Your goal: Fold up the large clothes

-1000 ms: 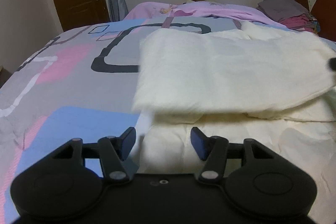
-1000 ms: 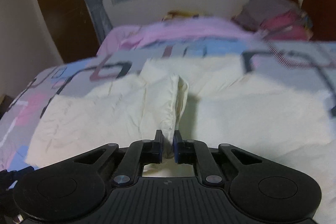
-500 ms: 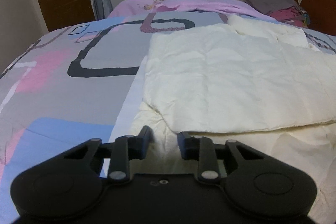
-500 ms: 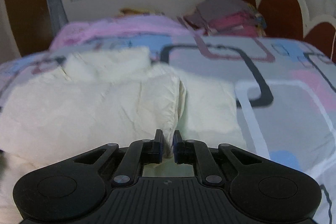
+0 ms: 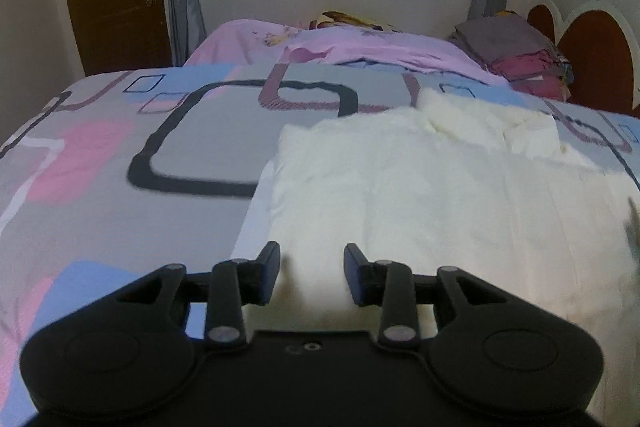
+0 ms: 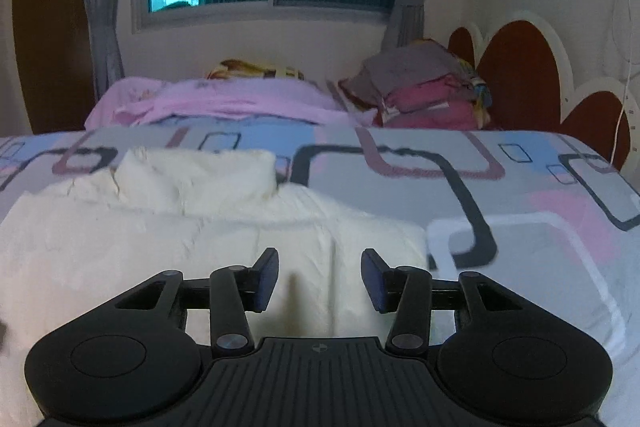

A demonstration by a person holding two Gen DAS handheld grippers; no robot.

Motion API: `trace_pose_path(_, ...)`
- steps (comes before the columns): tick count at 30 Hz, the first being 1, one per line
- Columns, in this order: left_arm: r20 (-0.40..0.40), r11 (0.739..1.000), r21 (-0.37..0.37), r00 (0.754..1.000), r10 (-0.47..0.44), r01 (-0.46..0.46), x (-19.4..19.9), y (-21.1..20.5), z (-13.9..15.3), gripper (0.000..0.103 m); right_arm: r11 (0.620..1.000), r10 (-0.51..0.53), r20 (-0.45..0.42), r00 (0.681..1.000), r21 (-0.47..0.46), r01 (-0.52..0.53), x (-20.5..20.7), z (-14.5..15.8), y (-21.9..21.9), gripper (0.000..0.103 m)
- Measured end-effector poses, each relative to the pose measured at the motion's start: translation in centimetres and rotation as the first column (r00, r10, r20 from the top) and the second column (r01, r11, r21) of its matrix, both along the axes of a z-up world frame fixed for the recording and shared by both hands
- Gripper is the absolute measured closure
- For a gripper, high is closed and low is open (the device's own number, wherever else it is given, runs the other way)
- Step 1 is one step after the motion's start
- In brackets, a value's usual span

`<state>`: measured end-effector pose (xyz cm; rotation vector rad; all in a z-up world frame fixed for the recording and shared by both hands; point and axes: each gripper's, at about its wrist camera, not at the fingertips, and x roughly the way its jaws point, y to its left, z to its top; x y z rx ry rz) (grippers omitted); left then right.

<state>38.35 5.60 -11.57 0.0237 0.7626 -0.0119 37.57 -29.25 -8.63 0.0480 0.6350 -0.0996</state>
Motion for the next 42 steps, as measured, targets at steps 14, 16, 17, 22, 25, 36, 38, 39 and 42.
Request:
trace_pose_path(14,-0.040,0.996,0.089,0.999,0.033,-0.030,8.8,-3.9,-4.7,0.066,0.995,-0.001,-0.065,0.998,-0.105,-0.006,5.9,-7.0,1.6,0.057)
trace_pose_path(16,-0.045,0.995,0.089,0.998,0.050,-0.045,8.9,-3.6,-5.5,0.066,0.996,-0.003,-0.082,0.997,-0.085,-0.004,6.0,-8.1,0.9,0.057)
trace_pose_path(17,-0.039,0.994,0.096,0.998,0.050,-0.046,8.8,-3.7,-5.7,0.066,0.997,-0.002,-0.085,0.996,-0.079,-0.005,6.0,-8.6,0.8,0.057)
trace_pose_path(22,-0.033,0.994,0.104,0.998,0.047,-0.044,8.8,-3.8,-6.0,0.066,0.996,0.012,-0.095,0.995,-0.092,-0.021,6.4,-9.5,0.7,0.057)
trace_pose_path(25,-0.043,0.994,0.105,0.998,0.042,-0.037,8.9,-3.6,-5.6,0.066,0.995,0.018,-0.110,0.994,-0.091,-0.028,6.3,-8.6,0.7,0.057)
trace_pose_path(36,-0.027,0.997,0.072,0.999,0.029,-0.027,5.8,-3.8,-2.8,0.068,0.997,0.074,-0.016,0.997,-0.021,-0.074,2.0,-3.4,2.2,0.057)
trace_pose_path(38,-0.025,0.998,0.059,1.000,0.017,-0.015,4.8,-4.2,-2.5,0.068,0.996,0.087,-0.033,0.996,-0.016,-0.088,1.6,-3.7,2.5,0.057)
trace_pose_path(39,-0.028,0.998,0.056,1.000,0.012,-0.010,4.4,-4.4,-2.5,0.066,0.996,0.091,-0.045,0.995,-0.022,-0.092,1.4,-4.1,2.6,0.057)
trace_pose_path(42,-0.039,0.997,0.071,0.999,0.003,0.000,3.4,-5.1,-3.2,0.066,0.994,0.093,-0.083,0.992,-0.045,-0.097,0.8,-5.6,2.8,0.057)
